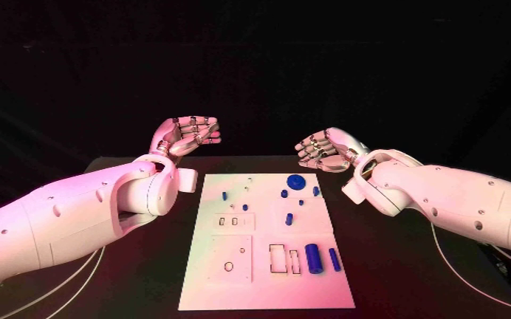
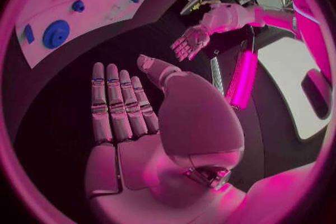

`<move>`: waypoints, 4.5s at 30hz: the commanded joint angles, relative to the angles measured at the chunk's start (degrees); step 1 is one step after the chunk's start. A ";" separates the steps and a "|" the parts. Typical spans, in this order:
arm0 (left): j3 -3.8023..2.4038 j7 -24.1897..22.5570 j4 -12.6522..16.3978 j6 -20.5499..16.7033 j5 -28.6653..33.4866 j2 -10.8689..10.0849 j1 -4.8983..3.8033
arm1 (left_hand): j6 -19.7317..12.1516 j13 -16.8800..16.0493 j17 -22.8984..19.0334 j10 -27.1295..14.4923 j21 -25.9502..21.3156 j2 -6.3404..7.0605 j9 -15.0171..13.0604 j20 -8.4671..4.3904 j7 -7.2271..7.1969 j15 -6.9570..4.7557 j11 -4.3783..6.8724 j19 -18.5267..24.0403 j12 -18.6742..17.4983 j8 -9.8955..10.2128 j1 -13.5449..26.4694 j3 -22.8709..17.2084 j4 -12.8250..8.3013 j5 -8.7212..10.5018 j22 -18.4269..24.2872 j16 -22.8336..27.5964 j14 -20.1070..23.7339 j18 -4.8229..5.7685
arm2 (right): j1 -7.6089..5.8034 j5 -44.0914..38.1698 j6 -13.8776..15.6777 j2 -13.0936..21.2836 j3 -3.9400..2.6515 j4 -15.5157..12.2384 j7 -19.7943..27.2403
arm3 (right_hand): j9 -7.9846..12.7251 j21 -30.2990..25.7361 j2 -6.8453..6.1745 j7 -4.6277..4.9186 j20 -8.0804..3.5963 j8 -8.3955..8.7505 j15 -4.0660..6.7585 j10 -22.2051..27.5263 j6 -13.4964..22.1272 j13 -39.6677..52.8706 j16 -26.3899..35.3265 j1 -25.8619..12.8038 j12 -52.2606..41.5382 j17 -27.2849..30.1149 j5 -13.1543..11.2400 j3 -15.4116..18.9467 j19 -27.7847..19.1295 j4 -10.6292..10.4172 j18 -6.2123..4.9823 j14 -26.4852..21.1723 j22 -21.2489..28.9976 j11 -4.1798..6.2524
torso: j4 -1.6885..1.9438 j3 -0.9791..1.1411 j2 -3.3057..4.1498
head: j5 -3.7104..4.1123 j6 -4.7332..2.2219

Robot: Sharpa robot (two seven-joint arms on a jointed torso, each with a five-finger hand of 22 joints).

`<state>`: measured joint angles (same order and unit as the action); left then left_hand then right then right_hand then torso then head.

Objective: Assemble the parts on the task board

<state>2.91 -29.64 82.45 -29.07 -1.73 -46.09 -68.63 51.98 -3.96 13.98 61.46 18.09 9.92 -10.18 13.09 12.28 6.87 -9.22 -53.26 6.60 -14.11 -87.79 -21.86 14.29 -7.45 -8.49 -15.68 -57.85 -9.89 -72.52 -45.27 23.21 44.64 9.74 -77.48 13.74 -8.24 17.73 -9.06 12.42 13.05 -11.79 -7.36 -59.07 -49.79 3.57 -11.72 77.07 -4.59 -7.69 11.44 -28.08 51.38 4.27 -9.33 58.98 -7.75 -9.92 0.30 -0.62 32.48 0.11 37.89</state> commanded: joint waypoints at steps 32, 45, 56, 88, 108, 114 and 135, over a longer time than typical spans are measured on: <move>-1.94 3.49 15.14 5.08 -4.21 -9.04 -0.61 | -1.86 -0.38 13.01 1.95 22.08 2.85 -2.90 -2.71 0.21 -1.60 0.38 0.92 -2.32 -1.55 5.07 -4.59 -4.32 0.46 -13.70 -14.87 0.50 -0.32 | -1.20 -41.66 -7.31 -4.43 -0.27 0.85 -19.66 | -7.52 63.71 -6.00 -2.96 -6.21 1.03 6.40 -6.23 -7.98 2.02 -64.07 -3.64 0.91 -60.20 2.71 -1.50 31.37 -3.35 6.36 27.55 -67.72 4.09 | 2.78 -1.04 7.30 | 2.44 -0.33; -2.17 3.38 15.19 5.10 -4.16 -9.31 -0.75 | -2.10 -0.38 13.24 1.73 22.64 2.90 -2.94 -2.66 0.29 -1.56 0.31 1.30 -2.37 -1.50 5.22 -4.63 -4.41 0.48 -14.08 -15.31 0.68 -0.33 | -0.50 -42.05 -9.91 -5.19 -0.25 2.11 -20.11 | -7.82 65.04 -5.99 -3.11 -6.17 1.22 6.42 -6.53 -7.72 2.23 -65.50 -3.74 0.82 -61.47 2.35 -1.31 32.23 -3.79 6.72 27.69 -69.81 4.19 | 3.17 -1.03 7.85 | 2.58 -0.30; -2.19 3.43 14.96 5.31 -4.09 -9.27 -0.78 | -2.23 -0.39 13.41 1.62 23.03 2.89 -2.97 -2.62 0.35 -1.55 0.27 1.51 -2.37 -1.49 5.30 -4.66 -4.48 0.50 -14.34 -15.66 0.71 -0.35 | -0.34 -42.06 -10.76 -5.32 -0.25 2.42 -20.21 | -8.28 66.05 -5.62 -3.20 -6.22 1.00 6.52 -7.65 -8.19 2.56 -66.26 -3.59 0.63 -61.88 2.56 -1.94 32.90 -4.19 7.01 27.66 -71.43 4.36 | 3.29 -1.11 8.19 | 2.96 -0.18; -2.19 3.76 14.25 5.83 -3.67 -8.95 -0.80 | -2.15 -0.45 13.68 1.69 23.73 2.69 -3.10 -2.60 0.36 -1.59 0.29 1.80 -2.24 -1.64 5.34 -4.83 -4.59 0.54 -14.79 -16.24 0.74 -0.41 | 0.16 -41.05 -2.87 -6.54 -0.27 3.03 -20.41 | -11.73 68.10 -2.42 -4.70 -7.23 -1.83 7.73 -12.98 -11.90 3.35 -67.74 -3.01 0.67 -61.79 1.24 -7.29 34.30 -5.12 7.63 27.41 -74.95 5.89 | 3.57 -1.33 8.51 | 2.53 -0.04; -2.19 3.81 13.45 5.95 -3.43 -8.37 -0.91 | -2.15 -0.45 13.68 1.69 23.73 2.69 -3.10 -2.60 0.36 -1.59 0.29 1.80 -2.24 -1.64 5.34 -4.83 -4.59 0.54 -14.79 -16.24 0.74 -0.41 | -1.18 -41.04 3.97 -12.55 -0.74 6.47 -22.70 | -12.23 68.23 -2.39 -4.82 -7.35 -2.19 7.85 -13.42 -12.12 3.44 -67.77 -3.08 0.68 -61.65 1.82 -7.48 34.42 -4.98 7.67 27.38 -75.18 6.03 | 3.77 -1.46 8.78 | 2.30 -0.42; -2.19 3.82 13.35 6.00 -3.43 -8.14 -1.04 | -2.18 -0.46 13.76 1.67 24.00 2.65 -3.14 -2.59 0.39 -1.59 0.28 1.93 -2.22 -1.66 5.32 -4.92 -4.68 0.57 -14.96 -16.41 0.81 -0.42 | -1.20 -40.91 4.21 -14.84 -0.77 8.95 -22.34 | -12.23 68.23 -2.39 -4.82 -7.35 -2.19 7.85 -13.42 -12.12 3.44 -67.77 -3.08 0.68 -61.65 1.82 -7.48 34.42 -4.98 7.67 27.38 -75.18 6.03 | 3.85 -1.48 8.90 | 2.15 -0.47; -2.19 3.88 13.29 6.19 -3.43 -7.66 -2.34 | -2.23 -0.46 13.80 1.63 24.19 2.65 -3.16 -2.59 0.42 -1.58 0.26 2.04 -2.22 -1.66 5.31 -4.97 -4.74 0.59 -15.08 -16.52 0.88 -0.43 | -0.40 -39.90 2.93 -19.51 -0.76 13.89 -21.15 | -12.42 68.18 -2.48 -4.78 -7.38 -2.16 7.85 -13.37 -11.86 3.43 -67.86 -3.47 0.81 -61.70 1.88 -7.46 34.36 -5.13 7.65 27.40 -75.10 5.99 | 4.78 -1.86 9.82 | 2.34 -0.27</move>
<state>0.77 -25.44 95.64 -23.88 -5.40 -53.87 -70.80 50.18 -4.36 27.71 63.50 41.88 12.73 -13.25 10.47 12.57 5.24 -8.81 -51.54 4.48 -15.41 -82.97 -26.89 9.87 -7.07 -23.47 -31.99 -57.43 -9.73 -72.99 -85.33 26.92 25.25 8.98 -63.75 -8.28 -20.58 85.71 -11.77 7.68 6.04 -13.60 0.12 -72.08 -61.29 6.95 -79.35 73.89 -3.93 -69.37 13.09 -35.19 84.11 -0.78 -2.53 83.92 -74.94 -3.81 4.88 -2.38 42.09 2.45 37.53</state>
